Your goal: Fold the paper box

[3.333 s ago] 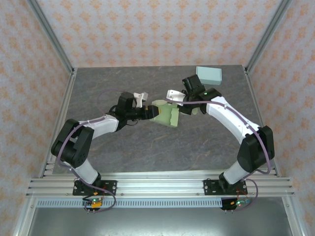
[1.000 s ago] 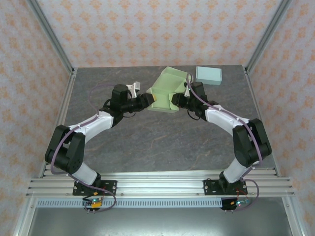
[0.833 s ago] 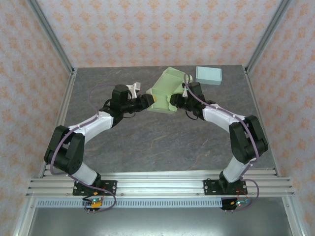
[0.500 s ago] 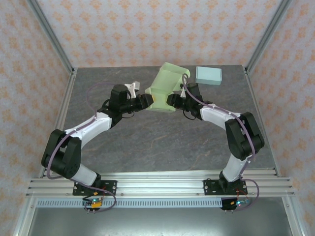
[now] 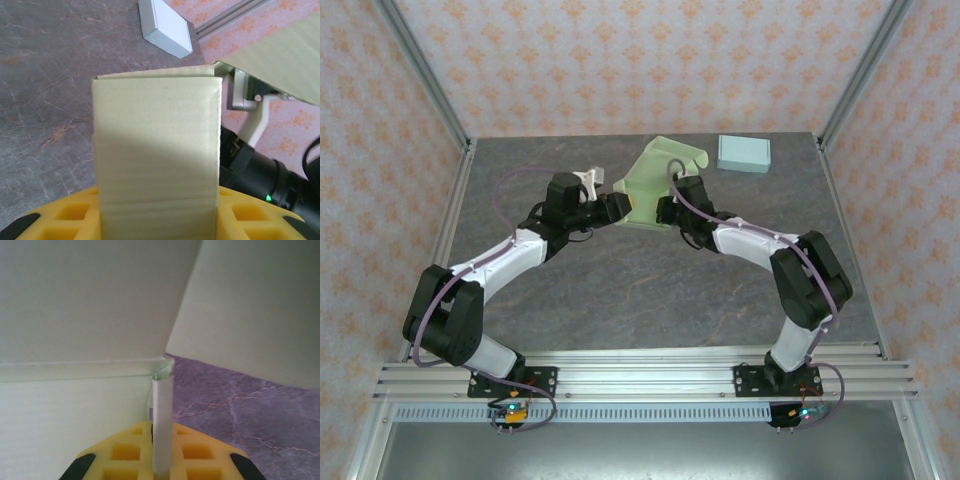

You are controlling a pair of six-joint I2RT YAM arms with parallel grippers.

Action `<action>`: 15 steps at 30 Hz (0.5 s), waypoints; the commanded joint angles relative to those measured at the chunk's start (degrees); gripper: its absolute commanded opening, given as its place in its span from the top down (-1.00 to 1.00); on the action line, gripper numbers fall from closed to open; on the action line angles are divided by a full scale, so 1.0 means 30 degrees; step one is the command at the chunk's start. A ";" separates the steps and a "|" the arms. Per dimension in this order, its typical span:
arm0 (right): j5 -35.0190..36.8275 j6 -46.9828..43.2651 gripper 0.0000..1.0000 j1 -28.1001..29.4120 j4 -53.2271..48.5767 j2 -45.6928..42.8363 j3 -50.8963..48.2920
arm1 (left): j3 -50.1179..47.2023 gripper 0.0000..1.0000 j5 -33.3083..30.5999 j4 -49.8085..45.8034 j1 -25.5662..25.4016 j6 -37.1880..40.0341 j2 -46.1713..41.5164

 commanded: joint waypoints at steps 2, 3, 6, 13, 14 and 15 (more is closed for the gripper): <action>0.8048 0.0153 1.00 0.0541 -0.1067 -0.0073 -0.0701 | 0.0991 0.30 0.0562 0.1127 -0.0451 0.0353 -0.0684; 0.8160 0.0079 1.00 0.0591 -0.1102 -0.0084 -0.0705 | 0.0938 0.30 0.0478 0.1118 -0.0451 0.0322 -0.0681; 0.6063 -0.0028 0.76 0.0399 0.0252 -0.0416 -0.1287 | 0.0823 0.30 0.0274 0.0945 -0.0442 0.0402 -0.0731; -0.2690 0.1466 0.09 -0.1370 0.5824 -0.2833 -0.4722 | 0.0687 0.30 -0.1083 0.0342 -0.0374 0.1004 -0.1098; -0.3402 0.1595 0.04 -0.1504 0.5855 -0.3228 -0.4915 | 0.0671 0.30 -0.1230 0.0263 -0.0406 0.1157 -0.1126; -0.4089 0.1613 -0.03 -0.1611 0.5802 -0.3631 -0.5063 | 0.0696 0.30 -0.1284 0.0167 -0.0380 0.1319 -0.1141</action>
